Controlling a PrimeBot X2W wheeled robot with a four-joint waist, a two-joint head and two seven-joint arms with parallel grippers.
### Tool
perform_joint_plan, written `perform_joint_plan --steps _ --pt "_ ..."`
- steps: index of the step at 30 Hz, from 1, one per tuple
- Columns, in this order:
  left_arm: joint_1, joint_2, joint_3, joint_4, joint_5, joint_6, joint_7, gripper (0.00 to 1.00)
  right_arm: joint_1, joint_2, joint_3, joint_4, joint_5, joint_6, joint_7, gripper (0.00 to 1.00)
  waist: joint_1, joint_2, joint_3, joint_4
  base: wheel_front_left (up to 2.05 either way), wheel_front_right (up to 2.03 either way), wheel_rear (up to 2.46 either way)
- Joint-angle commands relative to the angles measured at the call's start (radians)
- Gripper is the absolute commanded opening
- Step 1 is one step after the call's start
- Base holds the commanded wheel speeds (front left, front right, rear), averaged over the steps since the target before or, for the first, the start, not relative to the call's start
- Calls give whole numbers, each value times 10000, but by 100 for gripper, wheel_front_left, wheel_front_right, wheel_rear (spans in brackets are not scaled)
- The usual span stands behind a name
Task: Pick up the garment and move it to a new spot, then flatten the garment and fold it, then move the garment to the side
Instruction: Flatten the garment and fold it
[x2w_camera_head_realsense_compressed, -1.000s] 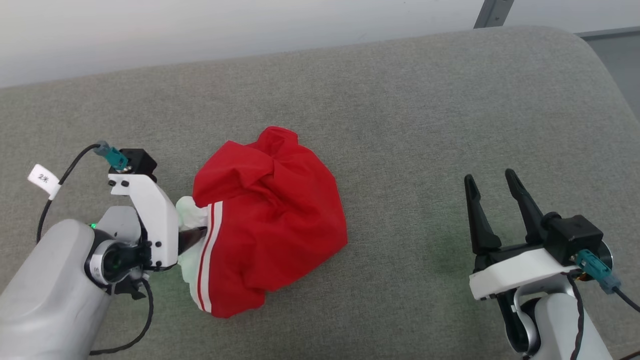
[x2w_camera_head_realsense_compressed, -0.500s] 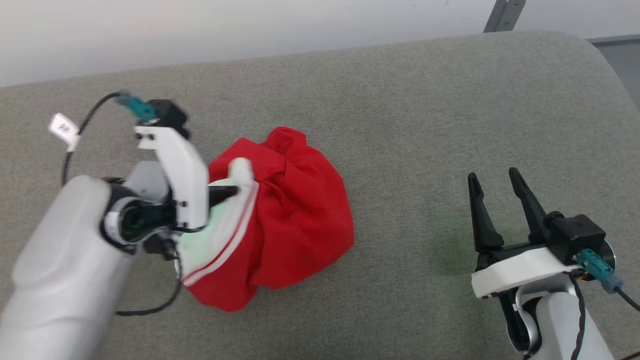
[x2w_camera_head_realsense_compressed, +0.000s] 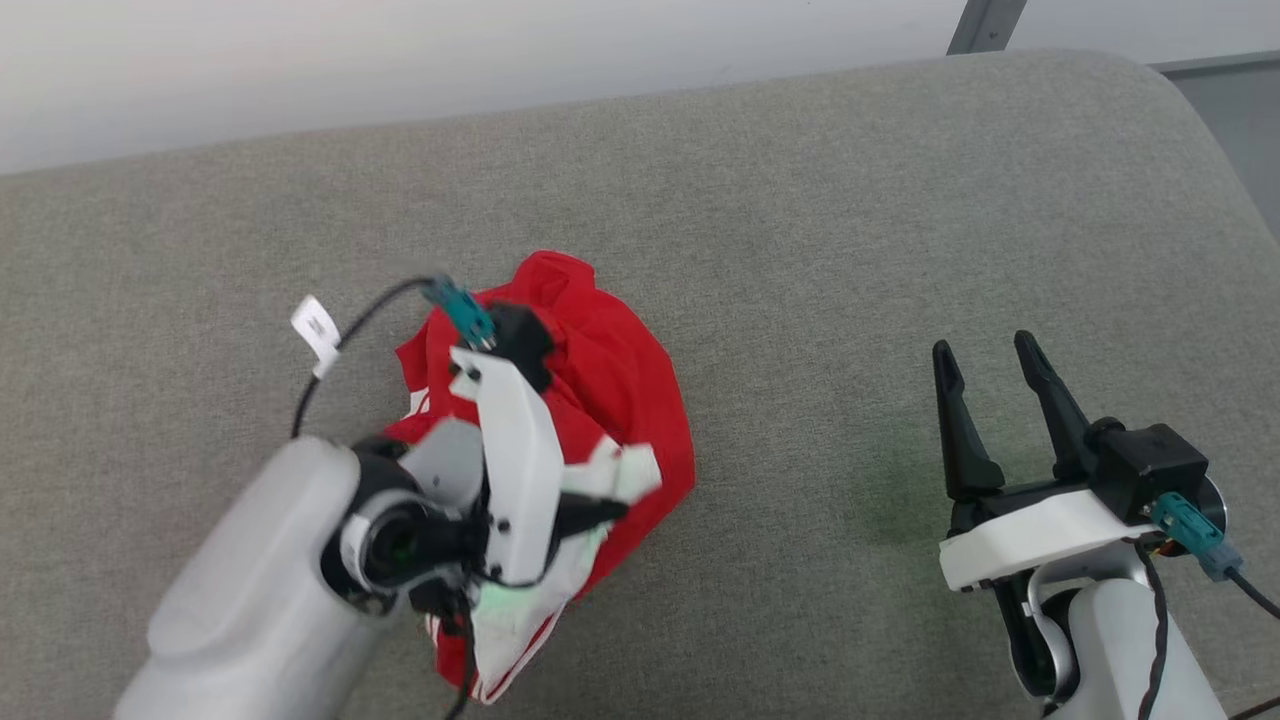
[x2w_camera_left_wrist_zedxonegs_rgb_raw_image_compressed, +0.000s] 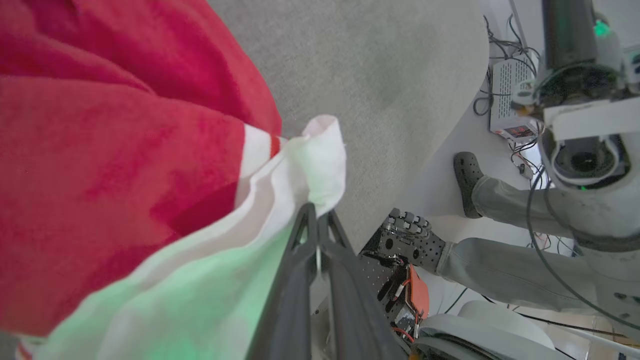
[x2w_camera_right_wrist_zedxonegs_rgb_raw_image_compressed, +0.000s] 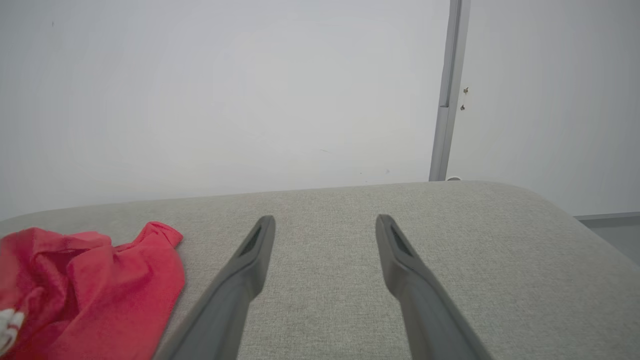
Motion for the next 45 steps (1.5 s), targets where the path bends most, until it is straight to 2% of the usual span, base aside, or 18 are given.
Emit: perform_joint_plan --steps 1,2,3,4,5,14,19,26,27,35,45 --pt "277 -19 -117 -115 -50 25 24 0 -116 33 1 -9 -2 -3 -69 100 0 0 25 -6 0 0 0" --pt "386 1 -198 -157 10 39 52 0 -117 34 -7 -1 -15 -3 -75 100 0 0 35 -2 0 0 0" --pt "439 45 -263 -207 114 1 10 18 -113 35 1 11 -28 -3 -78 100 0 0 39 4 0 0 0" --pt "456 67 -279 -266 183 -73 -107 48 -116 39 18 25 -21 -3 -79 100 0 0 42 11 0 0 0" --pt "506 54 -254 -293 200 -107 -213 100 -130 37 56 37 -5 -3 -77 100 0 0 44 23 0 0 0" --pt "365 166 511 -881 -110 -135 -932 100 41 31 176 155 29 -3 -85 100 0 0 -283 449 0 0 0" --pt "566 444 1002 -1404 205 -328 -1795 100 143 -1 310 139 81 -3 57 100 0 0 -541 832 0 0 0" --pt "1139 958 2058 -1796 1054 -626 -4119 100 308 -212 1115 67 451 -3 480 100 0 0 -816 1511 0 0 0" --pt "1139 958 2058 -1796 1054 -626 -4119 100 308 -212 1115 67 451 -3 480 100 0 0 -816 1511 0 0 0" --pt "2140 1511 3058 -1804 2429 -823 -7164 100 289 -721 2530 -75 1066 -3 1544 100 0 0 -848 2203 0 0 0" --pt "3921 1302 3881 -1314 3501 -410 -10365 100 -193 -1820 4551 -500 2249 -3 3961 100 0 0 -630 3032 0 0 0"
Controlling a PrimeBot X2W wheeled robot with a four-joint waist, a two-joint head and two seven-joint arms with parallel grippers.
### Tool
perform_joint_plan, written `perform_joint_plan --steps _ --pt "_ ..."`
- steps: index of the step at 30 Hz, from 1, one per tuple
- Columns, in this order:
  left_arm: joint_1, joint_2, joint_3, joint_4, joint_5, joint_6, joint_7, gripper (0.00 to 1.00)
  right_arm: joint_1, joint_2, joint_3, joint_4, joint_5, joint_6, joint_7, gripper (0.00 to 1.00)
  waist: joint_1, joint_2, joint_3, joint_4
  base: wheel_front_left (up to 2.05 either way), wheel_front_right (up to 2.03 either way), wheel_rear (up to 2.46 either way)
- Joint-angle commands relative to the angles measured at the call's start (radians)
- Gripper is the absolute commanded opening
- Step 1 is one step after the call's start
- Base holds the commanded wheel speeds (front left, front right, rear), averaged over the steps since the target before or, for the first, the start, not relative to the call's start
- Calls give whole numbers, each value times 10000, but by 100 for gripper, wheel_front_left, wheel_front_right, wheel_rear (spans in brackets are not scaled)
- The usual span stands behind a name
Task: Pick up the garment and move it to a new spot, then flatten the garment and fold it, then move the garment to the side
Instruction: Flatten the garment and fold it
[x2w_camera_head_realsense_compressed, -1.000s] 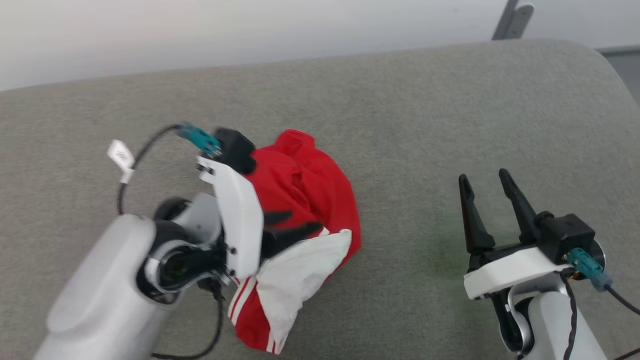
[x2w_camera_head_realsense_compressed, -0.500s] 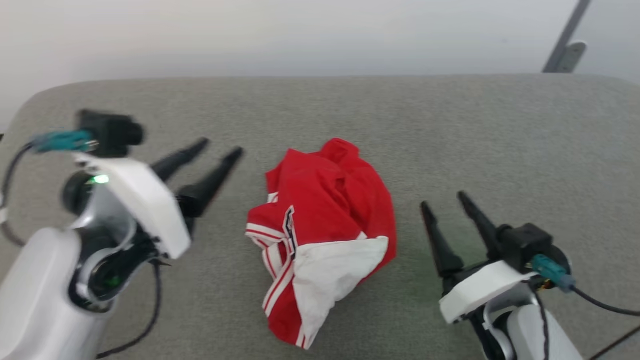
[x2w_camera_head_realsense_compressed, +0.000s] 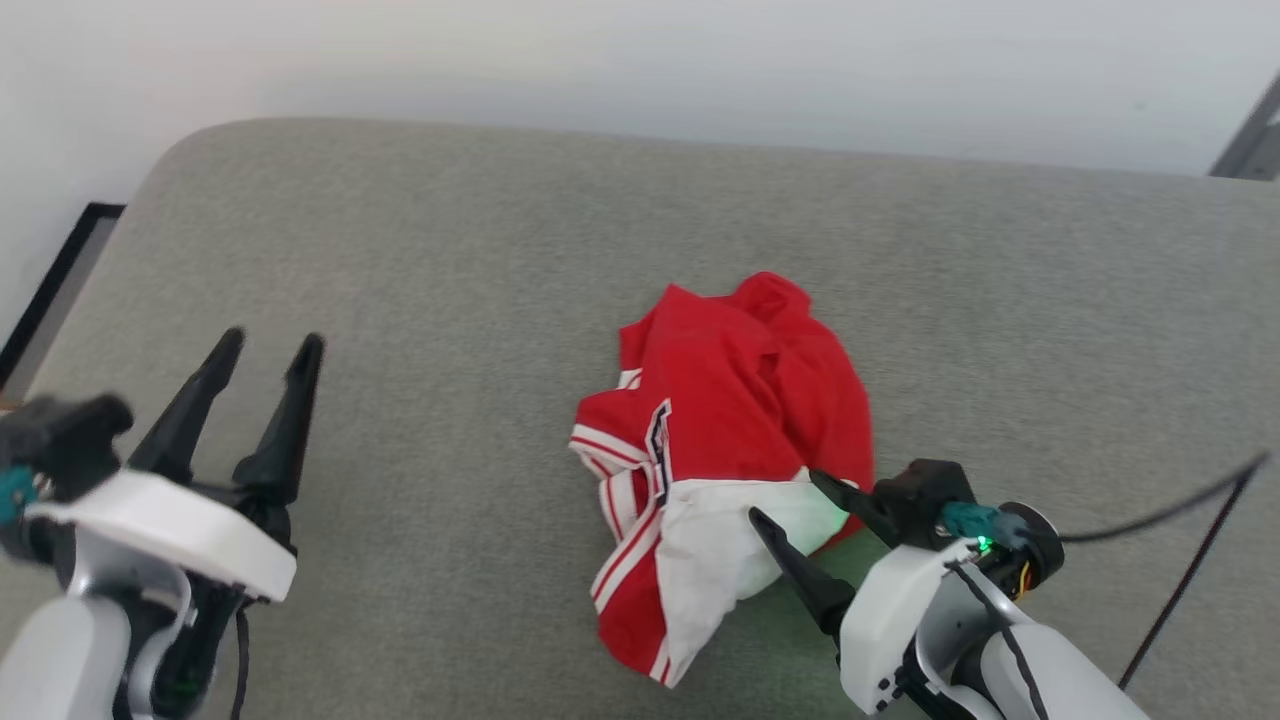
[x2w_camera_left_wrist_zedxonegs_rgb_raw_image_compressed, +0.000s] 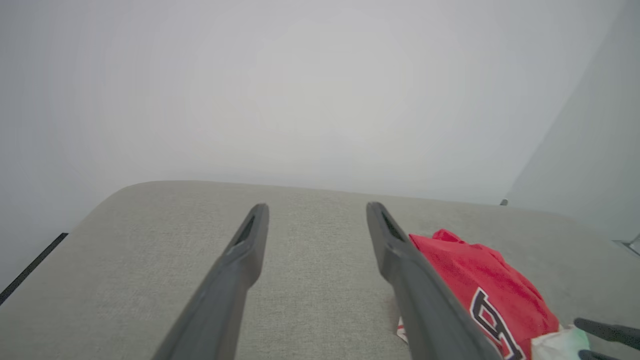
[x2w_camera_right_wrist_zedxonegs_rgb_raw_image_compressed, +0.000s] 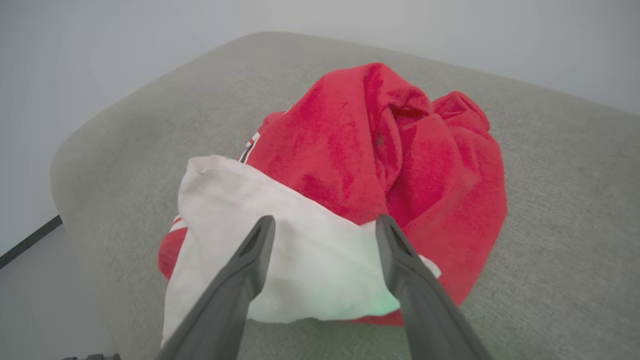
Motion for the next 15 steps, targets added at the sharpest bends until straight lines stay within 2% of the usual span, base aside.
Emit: perform_joint_plan --steps 1,7,13,15 --pt "199 -99 101 91 122 115 -292 100 -179 -110 160 -77 150 -3 306 100 0 0 89 199 0 0 0" --pt "942 -554 232 561 63 186 -1363 100 -581 -631 869 -194 400 -5 1903 100 0 0 241 673 0 0 0" --pt "1390 -876 245 997 203 118 -2134 100 -1159 -843 1443 159 -243 -3 2797 100 0 0 390 1036 0 0 0" --pt "1463 -911 328 1159 234 100 -2289 100 -1251 -743 1482 238 -235 -3 2825 0 0 0 405 1088 0 0 0"
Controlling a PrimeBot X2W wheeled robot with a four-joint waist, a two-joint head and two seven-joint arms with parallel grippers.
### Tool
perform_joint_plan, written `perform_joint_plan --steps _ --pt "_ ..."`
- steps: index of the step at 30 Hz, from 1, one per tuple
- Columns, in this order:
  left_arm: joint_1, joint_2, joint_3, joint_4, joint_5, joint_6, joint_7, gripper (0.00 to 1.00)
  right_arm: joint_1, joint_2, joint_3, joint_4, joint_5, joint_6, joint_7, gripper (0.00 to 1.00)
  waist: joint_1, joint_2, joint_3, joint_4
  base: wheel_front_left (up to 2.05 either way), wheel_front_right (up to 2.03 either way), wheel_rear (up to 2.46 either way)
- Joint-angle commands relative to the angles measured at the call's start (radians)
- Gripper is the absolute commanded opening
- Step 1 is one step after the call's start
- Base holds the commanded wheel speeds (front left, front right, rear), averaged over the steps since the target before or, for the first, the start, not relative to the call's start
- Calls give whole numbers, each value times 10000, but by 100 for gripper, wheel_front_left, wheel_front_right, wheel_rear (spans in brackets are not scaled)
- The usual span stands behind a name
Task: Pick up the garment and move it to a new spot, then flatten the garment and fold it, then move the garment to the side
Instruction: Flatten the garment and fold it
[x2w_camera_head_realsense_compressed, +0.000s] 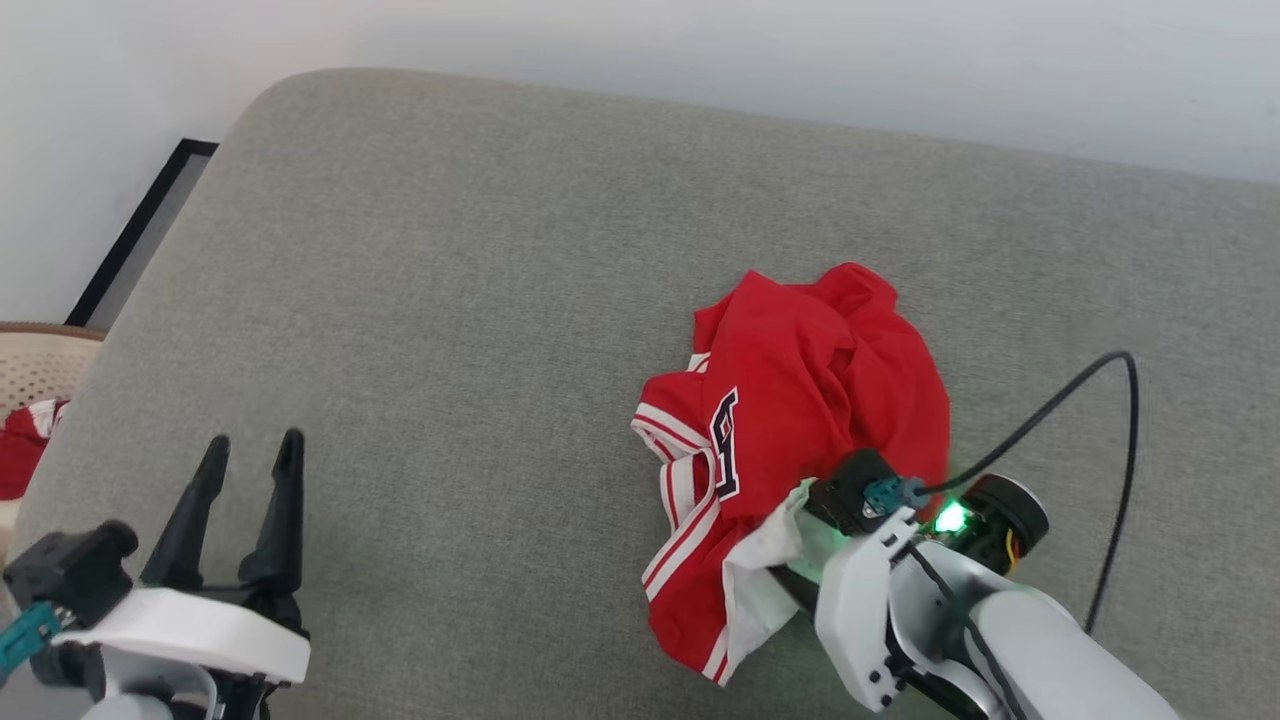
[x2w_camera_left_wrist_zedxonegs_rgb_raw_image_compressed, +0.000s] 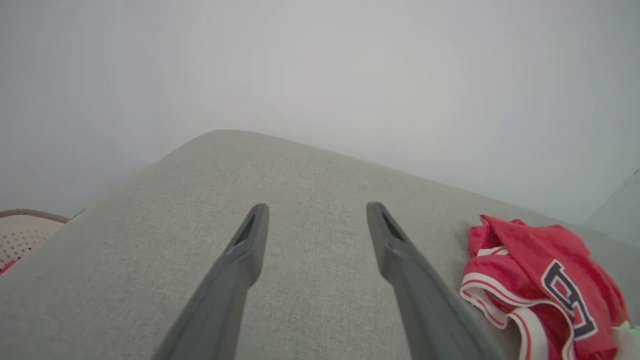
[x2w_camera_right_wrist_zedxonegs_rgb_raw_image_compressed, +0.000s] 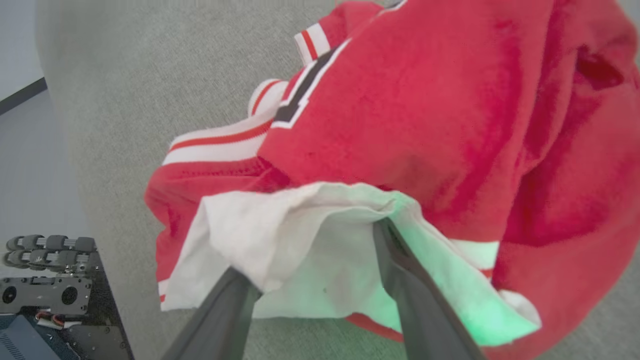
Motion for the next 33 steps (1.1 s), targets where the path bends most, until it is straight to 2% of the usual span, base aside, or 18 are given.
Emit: perform_joint_plan --steps 1,6,12,20,22,27,32,33 --pt "103 -28 80 79 49 -48 -120 100 -72 65 45 10 89 -3 110 0 0 -1 20 35 0 0 0" --pt "335 -251 494 150 -58 -85 -314 100 -133 -110 -160 -391 393 -5 534 0 0 -1 -1 -83 0 0 0" --pt "630 -346 882 15 37 -108 -379 100 105 -615 -1036 -1301 429 -5 1098 0 0 -1 -25 -318 0 0 0" --pt "840 -554 1202 -171 253 -205 -398 100 562 -1413 -3207 -2396 175 -6 1866 0 0 -1 15 -646 0 0 0" --pt "813 -588 1220 -175 288 -263 -400 100 677 -1423 -3493 -2540 248 -3 2008 0 0 -1 30 -693 0 0 0" --pt "744 -701 1265 -162 387 -343 -403 100 1093 -1351 -3372 -2893 628 -3 2272 0 0 -1 44 -724 0 0 0" --pt "717 -832 1252 -149 486 -400 -404 100 1327 -1315 -2613 -3305 1059 -3 2550 0 0 -1 84 -655 0 0 0" --pt "704 -829 1246 -142 534 -402 -405 100 1378 -1322 -2415 -3390 1182 -3 2631 16 0 -1 89 -614 0 0 0"
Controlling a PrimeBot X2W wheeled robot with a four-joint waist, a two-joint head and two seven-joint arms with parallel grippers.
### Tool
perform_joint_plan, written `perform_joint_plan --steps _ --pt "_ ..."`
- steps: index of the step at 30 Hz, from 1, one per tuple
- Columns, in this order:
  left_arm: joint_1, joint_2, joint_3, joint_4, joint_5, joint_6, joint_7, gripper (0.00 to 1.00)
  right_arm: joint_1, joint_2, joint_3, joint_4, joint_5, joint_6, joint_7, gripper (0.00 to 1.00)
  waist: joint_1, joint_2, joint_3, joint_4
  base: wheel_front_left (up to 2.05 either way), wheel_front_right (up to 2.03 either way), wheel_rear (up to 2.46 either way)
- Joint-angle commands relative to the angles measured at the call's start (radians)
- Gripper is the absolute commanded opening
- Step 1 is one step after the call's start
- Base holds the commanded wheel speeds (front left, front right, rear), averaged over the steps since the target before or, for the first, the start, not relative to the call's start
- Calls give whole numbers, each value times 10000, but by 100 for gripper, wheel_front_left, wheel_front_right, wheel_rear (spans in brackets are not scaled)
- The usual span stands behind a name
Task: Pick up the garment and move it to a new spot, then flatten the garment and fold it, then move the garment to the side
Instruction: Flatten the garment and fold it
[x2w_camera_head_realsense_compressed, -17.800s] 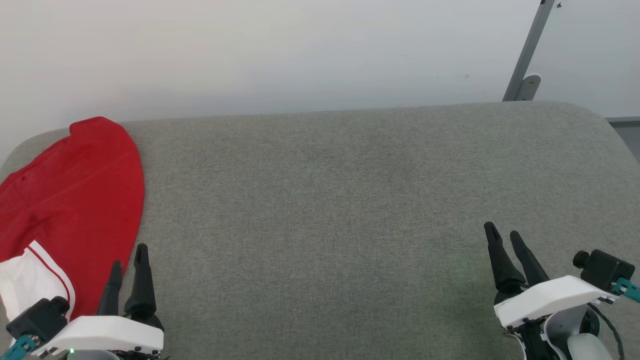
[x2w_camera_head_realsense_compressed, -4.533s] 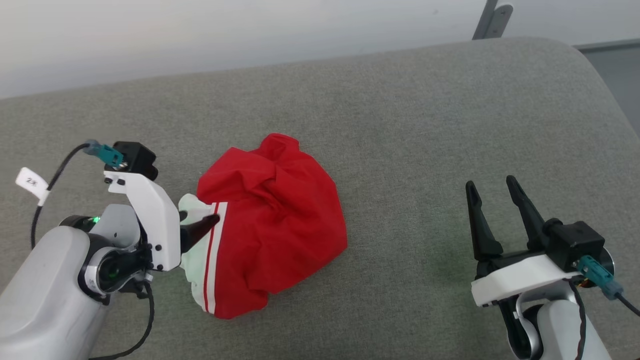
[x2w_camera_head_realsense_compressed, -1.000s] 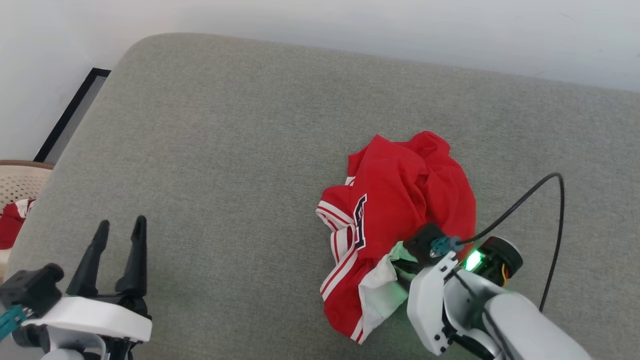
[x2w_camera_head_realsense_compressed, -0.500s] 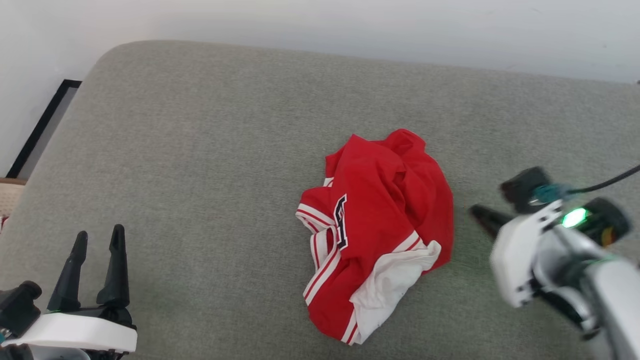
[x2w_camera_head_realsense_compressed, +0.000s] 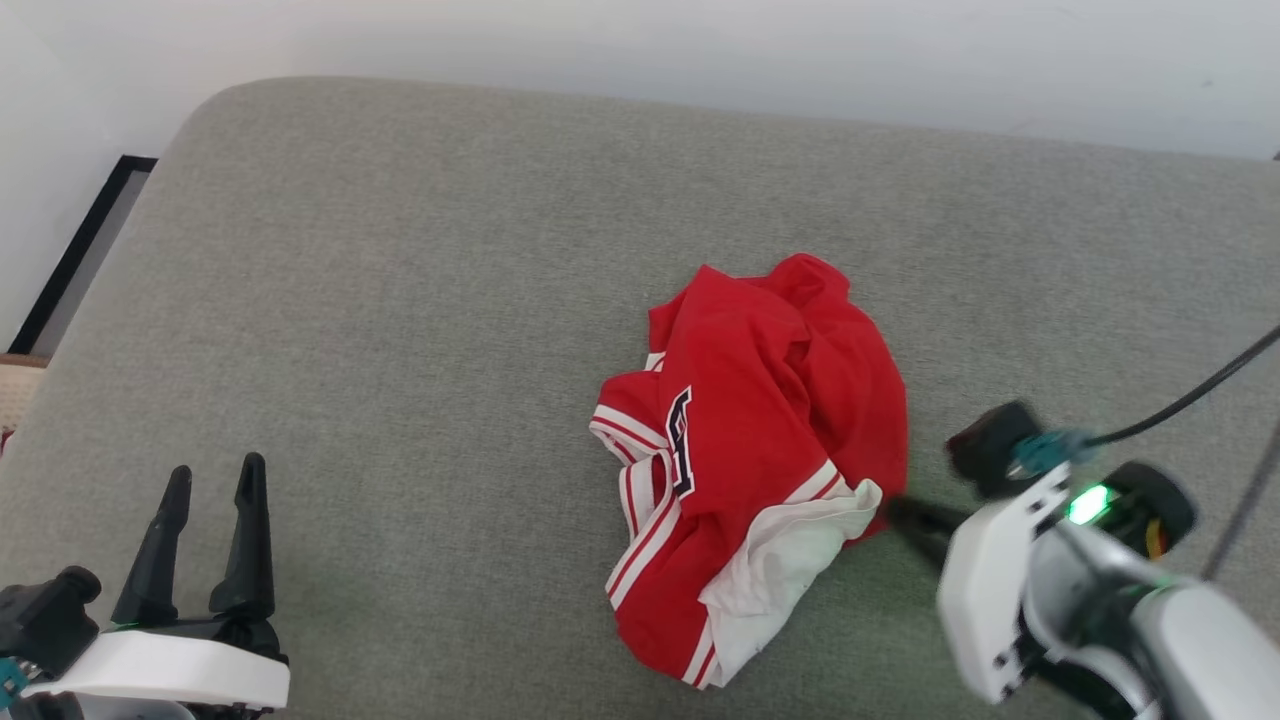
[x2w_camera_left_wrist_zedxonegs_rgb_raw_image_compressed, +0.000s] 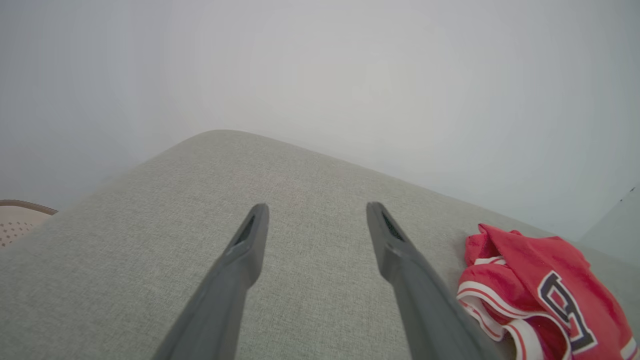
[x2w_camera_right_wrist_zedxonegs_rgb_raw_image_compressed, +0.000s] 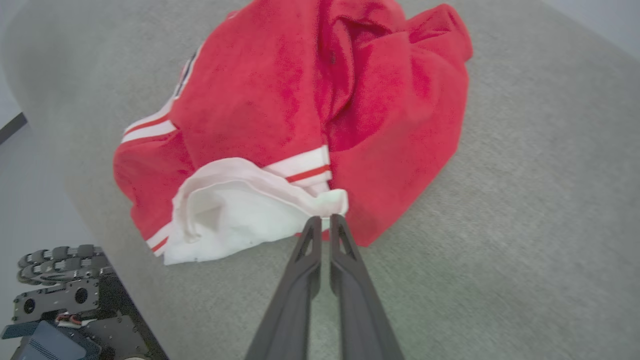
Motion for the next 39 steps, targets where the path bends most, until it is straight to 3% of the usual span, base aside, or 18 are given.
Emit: perform_joint_plan --steps 1,2,3,16,25,27,28,39 --pt "-42 -34 -1 12 154 -53 -71 100 117 38 269 -182 207 -3 119 42 0 -1 19 89 0 0 0" --pt "-61 -75 -2 20 161 -62 -71 100 82 33 476 -264 280 -3 154 90 0 -1 30 140 0 0 0" --pt "-76 -94 2 26 187 -55 -70 100 89 24 642 -300 383 -3 262 100 0 -1 38 197 0 0 0" --pt "-283 -275 -333 343 118 -216 -71 100 -14 236 1525 -2 671 -3 1449 100 0 -1 150 1103 0 0 0" --pt "-547 -416 -441 591 202 -265 -68 100 -314 523 1835 954 402 -3 1255 100 0 -1 398 1502 0 0 0" --pt "-577 -472 -452 636 217 -286 -67 100 -476 463 2093 1114 315 -3 1072 22 0 -1 420 1535 0 0 0" --pt "-572 -492 -436 648 202 -298 -67 100 -531 502 2120 1226 382 -3 950 0 0 -1 425 1538 0 0 0" --pt "-373 -540 -2 596 227 -337 -65 100 -811 -38 1338 926 331 -5 750 0 0 -1 316 1152 0 0 0"
